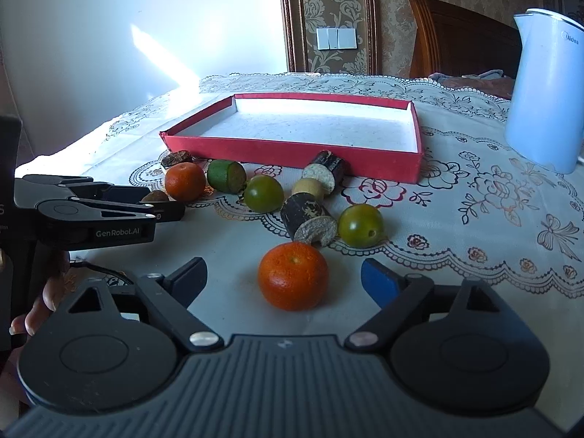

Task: Organize fruits
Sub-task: 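Grasp the orange with the right tool while the left tool grasps the small brown fruit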

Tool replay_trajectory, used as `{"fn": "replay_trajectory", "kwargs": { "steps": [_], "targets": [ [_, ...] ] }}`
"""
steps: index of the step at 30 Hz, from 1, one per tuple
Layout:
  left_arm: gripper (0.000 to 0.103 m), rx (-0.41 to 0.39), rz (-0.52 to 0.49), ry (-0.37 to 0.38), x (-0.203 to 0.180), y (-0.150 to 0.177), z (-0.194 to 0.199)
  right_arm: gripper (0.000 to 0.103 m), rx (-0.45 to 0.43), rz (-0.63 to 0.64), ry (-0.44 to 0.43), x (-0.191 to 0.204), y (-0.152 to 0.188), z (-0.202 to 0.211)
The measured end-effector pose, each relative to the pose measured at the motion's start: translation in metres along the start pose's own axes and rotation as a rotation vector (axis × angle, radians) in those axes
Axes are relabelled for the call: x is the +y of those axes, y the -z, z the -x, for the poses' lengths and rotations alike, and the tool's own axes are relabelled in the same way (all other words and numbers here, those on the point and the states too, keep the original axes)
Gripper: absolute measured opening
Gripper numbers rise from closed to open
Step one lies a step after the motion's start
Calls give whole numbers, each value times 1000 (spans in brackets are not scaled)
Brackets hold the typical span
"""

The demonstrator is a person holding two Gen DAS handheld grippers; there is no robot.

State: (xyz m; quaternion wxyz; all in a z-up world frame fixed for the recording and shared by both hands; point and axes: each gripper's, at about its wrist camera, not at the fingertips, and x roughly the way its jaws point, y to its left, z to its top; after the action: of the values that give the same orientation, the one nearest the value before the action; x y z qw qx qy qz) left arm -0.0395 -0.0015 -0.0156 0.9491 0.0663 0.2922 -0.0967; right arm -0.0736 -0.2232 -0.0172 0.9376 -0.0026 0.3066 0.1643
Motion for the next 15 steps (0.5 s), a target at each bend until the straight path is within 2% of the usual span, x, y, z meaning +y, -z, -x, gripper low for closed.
{"fn": "replay_trajectory", "kwargs": {
  "steps": [5,8,13,15],
  "targets": [
    [26,-13,-11,10,-3,2,3,71,44,9,-16,4,0,-11],
    [26,-17,-1,15,-2,3,3,66,35,28,8,8,1,-12],
    [25,-26,13,18,1,4,4,41,19,20,51,4,0,-13],
    [25,-31,8,14,1,5,5,40,18,21,47,2,0,-13]
  ]
}}
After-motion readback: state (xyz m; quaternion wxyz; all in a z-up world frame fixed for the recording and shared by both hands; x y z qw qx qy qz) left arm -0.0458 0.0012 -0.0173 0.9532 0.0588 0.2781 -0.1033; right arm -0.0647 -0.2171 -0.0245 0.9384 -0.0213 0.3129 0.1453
